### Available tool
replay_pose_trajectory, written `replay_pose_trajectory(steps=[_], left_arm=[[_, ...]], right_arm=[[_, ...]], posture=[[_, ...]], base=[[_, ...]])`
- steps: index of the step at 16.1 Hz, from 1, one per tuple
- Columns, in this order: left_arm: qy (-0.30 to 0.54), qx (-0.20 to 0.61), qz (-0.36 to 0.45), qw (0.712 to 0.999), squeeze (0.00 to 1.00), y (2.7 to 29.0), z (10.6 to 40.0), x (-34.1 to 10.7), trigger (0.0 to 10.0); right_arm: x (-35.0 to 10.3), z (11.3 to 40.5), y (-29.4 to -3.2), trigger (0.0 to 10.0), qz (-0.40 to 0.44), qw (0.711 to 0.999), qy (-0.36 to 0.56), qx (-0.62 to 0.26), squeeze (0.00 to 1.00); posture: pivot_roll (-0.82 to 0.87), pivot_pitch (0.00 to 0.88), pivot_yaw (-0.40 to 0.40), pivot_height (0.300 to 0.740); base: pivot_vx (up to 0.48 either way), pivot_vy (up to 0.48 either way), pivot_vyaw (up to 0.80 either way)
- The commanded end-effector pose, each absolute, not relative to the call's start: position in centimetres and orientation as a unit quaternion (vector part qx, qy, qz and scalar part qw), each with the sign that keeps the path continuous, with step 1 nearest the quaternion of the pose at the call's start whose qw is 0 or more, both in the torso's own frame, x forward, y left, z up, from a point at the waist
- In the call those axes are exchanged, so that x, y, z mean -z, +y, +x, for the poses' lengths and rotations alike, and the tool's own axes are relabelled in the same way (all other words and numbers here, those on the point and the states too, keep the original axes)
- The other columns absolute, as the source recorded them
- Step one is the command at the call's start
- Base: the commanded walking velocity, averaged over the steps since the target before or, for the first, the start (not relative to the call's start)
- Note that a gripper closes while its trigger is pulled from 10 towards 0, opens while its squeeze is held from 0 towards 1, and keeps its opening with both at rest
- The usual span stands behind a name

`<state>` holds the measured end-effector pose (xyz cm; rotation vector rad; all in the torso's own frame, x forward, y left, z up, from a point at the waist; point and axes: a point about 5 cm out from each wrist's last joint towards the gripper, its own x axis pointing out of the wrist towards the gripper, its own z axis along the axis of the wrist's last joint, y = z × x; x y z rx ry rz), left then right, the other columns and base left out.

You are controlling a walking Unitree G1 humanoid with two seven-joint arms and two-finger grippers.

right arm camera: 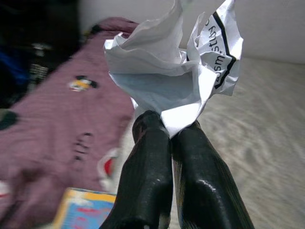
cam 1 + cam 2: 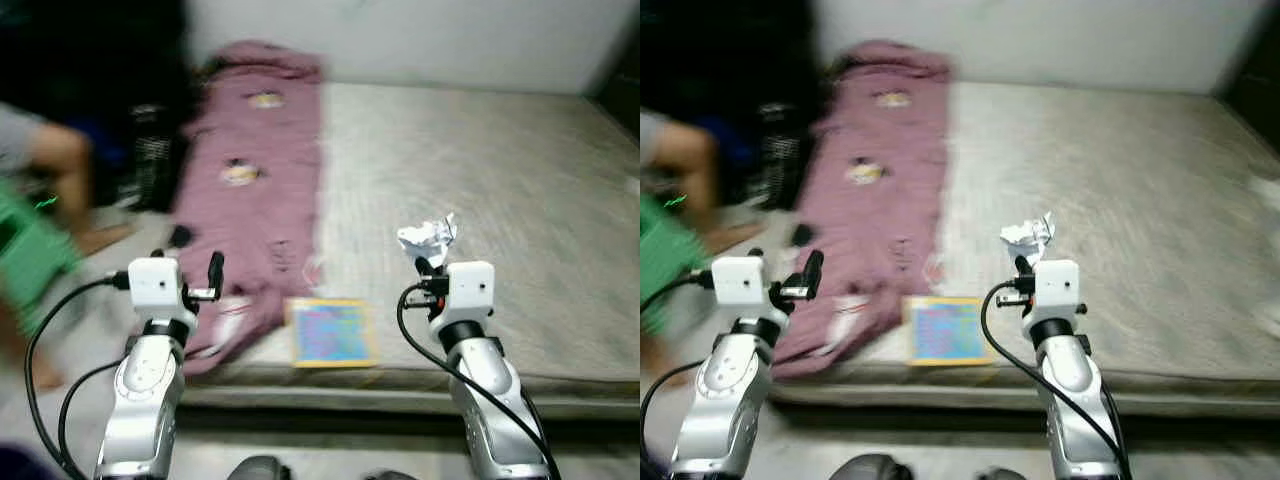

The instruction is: Clean up the room

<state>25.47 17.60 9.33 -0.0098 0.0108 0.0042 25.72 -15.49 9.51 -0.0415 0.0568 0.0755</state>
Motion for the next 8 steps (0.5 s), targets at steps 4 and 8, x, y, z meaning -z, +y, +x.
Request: replay_pose_trajectory(steps=[4,8], left_arm=[[0.012,0.002,-0.006,1.000,0.00,17.22,25.55,-9.09,10.0],[0.014,0.002,-0.005,1.000,0.00,17.19,25.64,-9.07,10.0]], right_arm=[[-9.36,25.55,-16.35,10.0,-0.024,0.999,0.033,-0.021,0.00],[-9.38,25.64,-16.38,10.0,-0.023,0.999,0.033,-0.022,0.00]], posture=[[0.03,0.000,0.001,0.740],[0.03,0.000,0.001,0.740]], base=[[0.000,0.480,0.00],[0.000,0.480,0.00]])
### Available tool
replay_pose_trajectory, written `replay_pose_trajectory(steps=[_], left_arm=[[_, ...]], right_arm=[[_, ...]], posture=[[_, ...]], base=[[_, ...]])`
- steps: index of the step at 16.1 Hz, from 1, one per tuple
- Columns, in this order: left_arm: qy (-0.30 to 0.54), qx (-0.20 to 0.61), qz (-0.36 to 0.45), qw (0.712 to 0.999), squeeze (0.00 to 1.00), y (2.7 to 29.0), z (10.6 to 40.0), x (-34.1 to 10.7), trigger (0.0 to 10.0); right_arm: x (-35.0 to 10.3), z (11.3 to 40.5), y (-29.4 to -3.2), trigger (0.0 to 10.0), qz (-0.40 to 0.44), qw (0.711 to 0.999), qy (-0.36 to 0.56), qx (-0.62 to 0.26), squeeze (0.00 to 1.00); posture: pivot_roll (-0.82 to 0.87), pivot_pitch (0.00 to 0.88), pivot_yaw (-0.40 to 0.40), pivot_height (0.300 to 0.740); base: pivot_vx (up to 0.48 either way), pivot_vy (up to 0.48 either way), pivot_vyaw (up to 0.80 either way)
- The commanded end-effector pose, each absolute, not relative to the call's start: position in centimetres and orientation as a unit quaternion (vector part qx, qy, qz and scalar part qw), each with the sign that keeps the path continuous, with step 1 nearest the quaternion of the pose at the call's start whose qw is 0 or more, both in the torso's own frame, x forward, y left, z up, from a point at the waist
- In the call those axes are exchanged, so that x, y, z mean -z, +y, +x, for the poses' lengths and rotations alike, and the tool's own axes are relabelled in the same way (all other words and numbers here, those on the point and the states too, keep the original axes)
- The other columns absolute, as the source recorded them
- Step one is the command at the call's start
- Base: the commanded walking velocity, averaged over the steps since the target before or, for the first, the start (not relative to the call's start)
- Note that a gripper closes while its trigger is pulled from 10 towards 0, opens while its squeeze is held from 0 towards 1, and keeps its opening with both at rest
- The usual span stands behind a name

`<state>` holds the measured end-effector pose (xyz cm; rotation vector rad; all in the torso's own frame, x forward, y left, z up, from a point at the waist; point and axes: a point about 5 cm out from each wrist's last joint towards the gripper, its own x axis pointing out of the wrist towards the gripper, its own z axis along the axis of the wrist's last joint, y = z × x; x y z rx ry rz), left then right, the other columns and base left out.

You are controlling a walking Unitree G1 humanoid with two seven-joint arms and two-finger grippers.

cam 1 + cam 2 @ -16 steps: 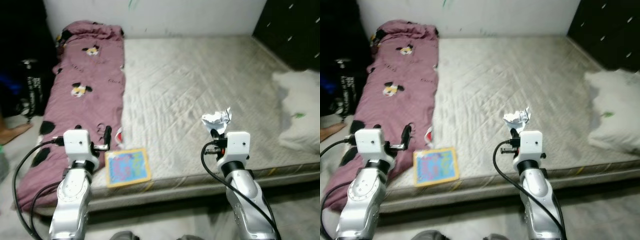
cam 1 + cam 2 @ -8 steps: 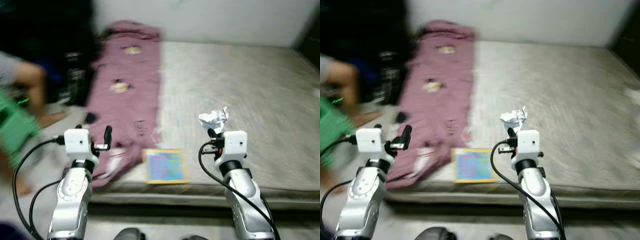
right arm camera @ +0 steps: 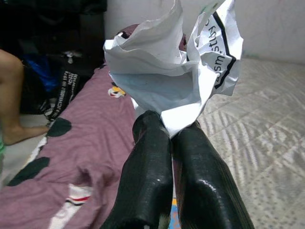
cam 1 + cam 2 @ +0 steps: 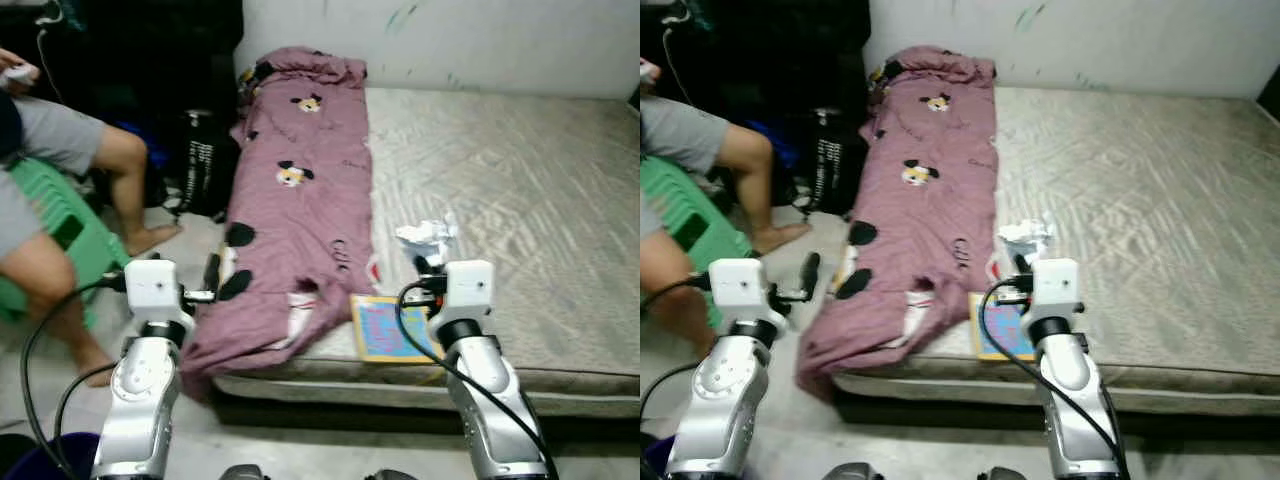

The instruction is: Clean up the room

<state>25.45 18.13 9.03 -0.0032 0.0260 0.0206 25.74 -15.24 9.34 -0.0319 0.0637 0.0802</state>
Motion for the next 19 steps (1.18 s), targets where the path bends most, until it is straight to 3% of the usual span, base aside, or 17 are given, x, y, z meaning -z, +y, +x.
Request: replay_pose_trajectory(steps=[1,3,9,19], left_arm=[[0.014,0.001,-0.005,1.000,0.00,17.2,25.6,-9.1,10.0],[0.011,0.002,-0.006,1.000,0.00,17.1,25.7,-9.1,10.0],[-0.008,0.001,0.000,1.000,0.00,17.0,25.9,-9.6,10.0],[-0.029,-0.007,0.021,0.999,0.00,16.3,26.5,-10.9,10.0]], right_arm=[[-9.4,25.6,-16.4,10.0,-0.022,0.999,0.033,-0.022,0.00],[-9.4,25.7,-16.3,10.0,-0.017,0.999,0.032,-0.025,0.00],[-9.4,25.9,-15.7,10.0,-0.020,0.998,0.030,-0.043,0.00],[-9.9,27.1,-14.5,10.0,-0.025,0.998,0.009,-0.062,0.00]], posture=[[0.03,0.000,0.001,0.740],[0.03,0.000,0.002,0.740],[0.03,0.000,0.000,0.740],[0.04,0.000,-0.018,0.740]], base=[[0.000,0.480,0.00],[0.000,0.441,0.00],[0.000,0.000,0.07],[0.000,0.000,0.80]])
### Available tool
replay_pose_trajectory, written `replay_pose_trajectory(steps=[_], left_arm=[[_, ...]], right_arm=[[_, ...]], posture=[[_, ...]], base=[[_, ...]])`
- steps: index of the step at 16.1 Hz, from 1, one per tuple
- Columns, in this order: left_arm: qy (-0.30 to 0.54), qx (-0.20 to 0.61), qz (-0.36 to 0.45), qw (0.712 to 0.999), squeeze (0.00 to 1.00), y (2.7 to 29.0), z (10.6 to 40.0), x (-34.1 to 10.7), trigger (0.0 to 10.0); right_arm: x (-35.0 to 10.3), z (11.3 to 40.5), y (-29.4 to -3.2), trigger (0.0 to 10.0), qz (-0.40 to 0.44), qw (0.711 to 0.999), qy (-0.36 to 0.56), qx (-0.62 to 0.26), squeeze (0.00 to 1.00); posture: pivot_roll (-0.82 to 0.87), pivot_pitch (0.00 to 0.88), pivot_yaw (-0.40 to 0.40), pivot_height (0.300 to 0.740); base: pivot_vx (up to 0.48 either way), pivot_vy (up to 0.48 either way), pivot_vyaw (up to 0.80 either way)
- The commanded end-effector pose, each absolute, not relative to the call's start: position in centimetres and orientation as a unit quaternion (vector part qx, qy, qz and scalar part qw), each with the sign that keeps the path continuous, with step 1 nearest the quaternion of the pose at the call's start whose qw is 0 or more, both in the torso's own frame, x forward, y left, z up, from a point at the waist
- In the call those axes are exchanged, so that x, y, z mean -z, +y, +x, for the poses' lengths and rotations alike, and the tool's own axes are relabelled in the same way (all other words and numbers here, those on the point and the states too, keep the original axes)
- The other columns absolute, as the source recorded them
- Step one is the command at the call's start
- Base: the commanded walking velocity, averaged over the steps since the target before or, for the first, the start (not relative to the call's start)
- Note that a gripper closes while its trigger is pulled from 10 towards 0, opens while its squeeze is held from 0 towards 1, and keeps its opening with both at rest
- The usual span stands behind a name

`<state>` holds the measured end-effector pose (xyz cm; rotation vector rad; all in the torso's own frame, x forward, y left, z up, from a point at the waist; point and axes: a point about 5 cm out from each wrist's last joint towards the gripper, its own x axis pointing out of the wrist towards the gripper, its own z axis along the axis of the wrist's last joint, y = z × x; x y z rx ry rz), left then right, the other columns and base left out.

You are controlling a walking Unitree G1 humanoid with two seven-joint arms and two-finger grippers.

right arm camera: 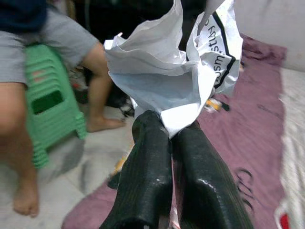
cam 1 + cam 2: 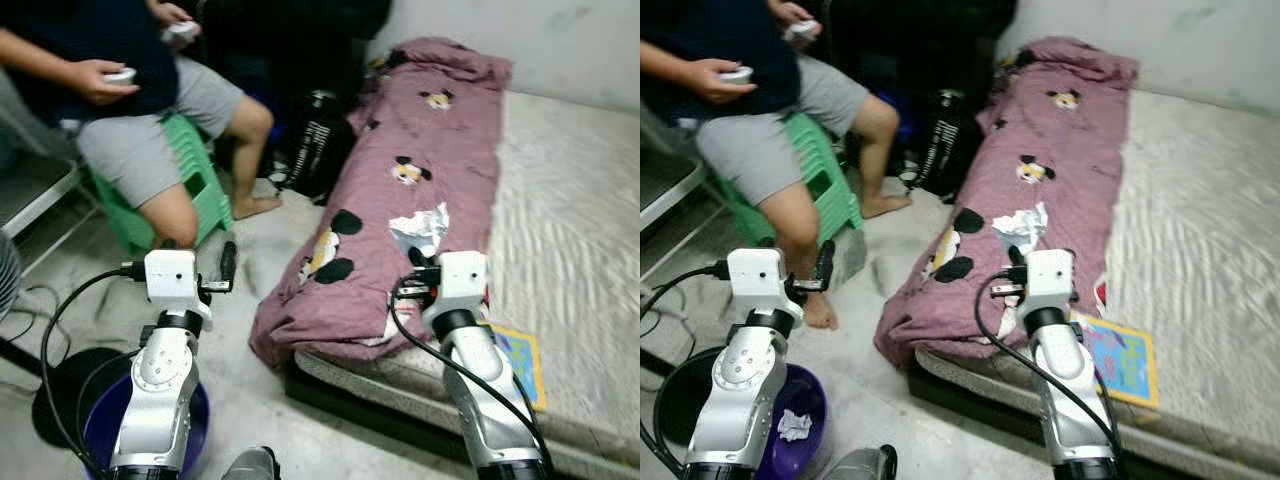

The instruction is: Clean up the room

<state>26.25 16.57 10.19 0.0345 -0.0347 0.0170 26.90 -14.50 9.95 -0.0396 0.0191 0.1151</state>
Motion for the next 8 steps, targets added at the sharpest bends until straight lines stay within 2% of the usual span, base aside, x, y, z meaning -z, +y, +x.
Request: replay_pose_trajectory(steps=[1,6,8], left_arm=[[-0.028,-0.007,0.023,0.999,0.00,16.3,26.4,-10.9,10.0],[-0.006,-0.013,0.024,1.000,0.00,16.9,26.2,-9.8,10.0],[-0.044,0.053,0.133,0.989,0.00,16.4,26.1,-10.2,10.0]], right_arm=[[-9.9,27.1,-14.5,10.0,-0.024,0.998,0.009,-0.063,0.00],[-9.6,27.1,-14.3,10.0,-0.023,0.997,0.013,-0.068,0.00],[-9.5,27.0,-14.3,10.0,-0.023,0.998,0.014,-0.065,0.00]], posture=[[0.05,0.000,-0.019,0.740],[0.05,0.000,-0.011,0.740],[0.05,0.000,-0.007,0.740]], base=[[0.000,0.000,0.80],[0.000,0.000,0.80],[0.000,0.000,0.80]])
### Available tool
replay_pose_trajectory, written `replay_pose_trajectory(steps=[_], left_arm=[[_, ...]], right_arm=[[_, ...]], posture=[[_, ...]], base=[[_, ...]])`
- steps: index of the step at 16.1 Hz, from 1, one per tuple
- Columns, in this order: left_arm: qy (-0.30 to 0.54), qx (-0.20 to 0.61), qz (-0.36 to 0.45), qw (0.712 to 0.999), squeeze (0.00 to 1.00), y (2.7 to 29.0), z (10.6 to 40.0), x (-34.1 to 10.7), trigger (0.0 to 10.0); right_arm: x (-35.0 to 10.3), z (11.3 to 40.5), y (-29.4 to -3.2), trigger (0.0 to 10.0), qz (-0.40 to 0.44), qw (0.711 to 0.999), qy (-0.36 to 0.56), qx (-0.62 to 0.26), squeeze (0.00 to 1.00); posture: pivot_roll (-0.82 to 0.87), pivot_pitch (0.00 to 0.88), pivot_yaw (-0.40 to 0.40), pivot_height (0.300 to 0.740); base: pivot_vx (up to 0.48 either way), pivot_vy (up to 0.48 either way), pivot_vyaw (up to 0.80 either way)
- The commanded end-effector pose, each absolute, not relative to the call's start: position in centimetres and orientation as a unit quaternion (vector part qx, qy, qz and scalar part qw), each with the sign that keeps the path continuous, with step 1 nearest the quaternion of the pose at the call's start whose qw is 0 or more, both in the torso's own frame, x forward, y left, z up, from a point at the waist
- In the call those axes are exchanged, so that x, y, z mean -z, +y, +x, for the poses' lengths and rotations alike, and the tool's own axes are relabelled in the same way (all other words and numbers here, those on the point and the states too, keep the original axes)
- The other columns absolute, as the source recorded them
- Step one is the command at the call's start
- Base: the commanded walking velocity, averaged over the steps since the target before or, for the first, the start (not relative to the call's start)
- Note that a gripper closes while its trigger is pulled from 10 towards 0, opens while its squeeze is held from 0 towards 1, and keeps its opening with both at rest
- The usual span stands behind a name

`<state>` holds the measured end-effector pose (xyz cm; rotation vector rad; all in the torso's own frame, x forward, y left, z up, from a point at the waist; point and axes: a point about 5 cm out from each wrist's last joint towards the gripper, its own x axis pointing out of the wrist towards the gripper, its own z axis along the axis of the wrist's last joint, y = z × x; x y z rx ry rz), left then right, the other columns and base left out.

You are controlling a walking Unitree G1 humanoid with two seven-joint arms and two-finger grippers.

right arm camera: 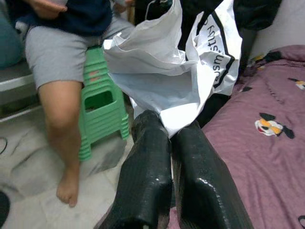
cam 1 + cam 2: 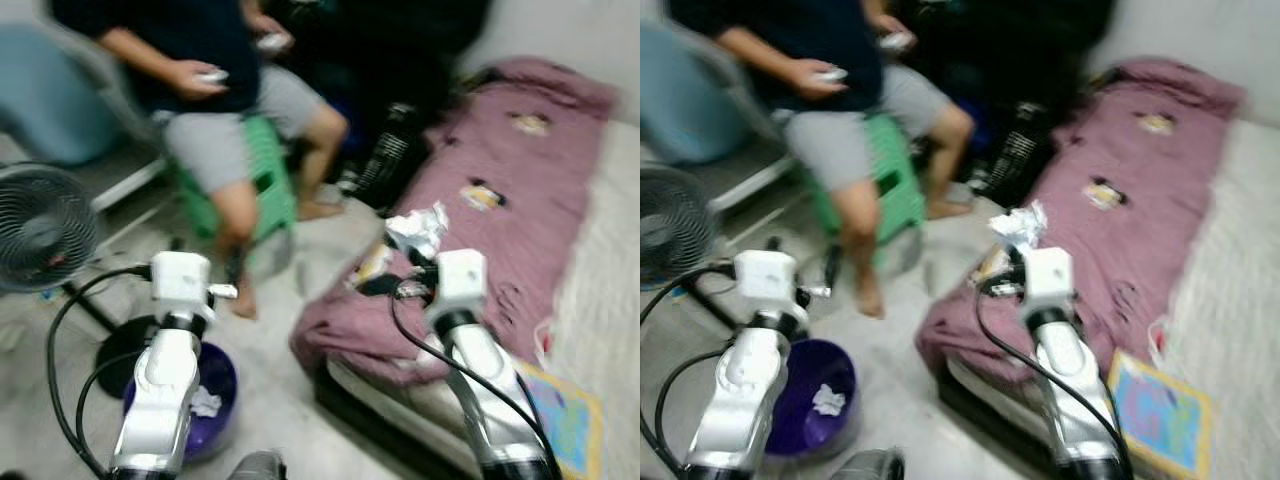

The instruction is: Clean up the room

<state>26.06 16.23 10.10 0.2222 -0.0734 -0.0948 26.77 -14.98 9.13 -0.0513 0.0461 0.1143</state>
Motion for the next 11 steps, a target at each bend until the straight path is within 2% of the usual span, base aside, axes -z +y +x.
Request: replay_pose_trajectory(steps=[1,5,8,11], left_arm=[[-0.028,0.046,0.108,0.993,0.00,16.19,26.11,-9.74,10.0],[-0.013,0.032,0.084,0.996,0.00,16.17,26.34,-9.26,10.0],[-0.010,0.034,0.086,0.996,0.00,16.16,26.39,-9.00,10.0],[-0.008,0.034,0.086,0.996,0.00,16.15,26.41,-8.93,10.0]], right_arm=[[-9.43,26.99,-14.33,10.0,-0.023,0.998,0.014,-0.062,0.00],[-9.39,27.01,-14.44,10.0,-0.015,0.998,0.012,-0.052,0.00],[-9.33,27.02,-14.58,10.0,-0.006,0.999,0.015,-0.044,0.00],[-9.41,26.96,-14.11,10.0,-0.020,0.998,0.012,-0.056,0.00]], posture=[[0.05,0.000,0.002,0.740],[0.04,0.000,0.017,0.740],[0.04,0.000,0.016,0.740],[0.04,0.000,0.010,0.740]], base=[[0.000,0.000,0.80],[0.000,0.000,0.80],[0.000,0.000,0.00],[0.000,0.000,0.80]])
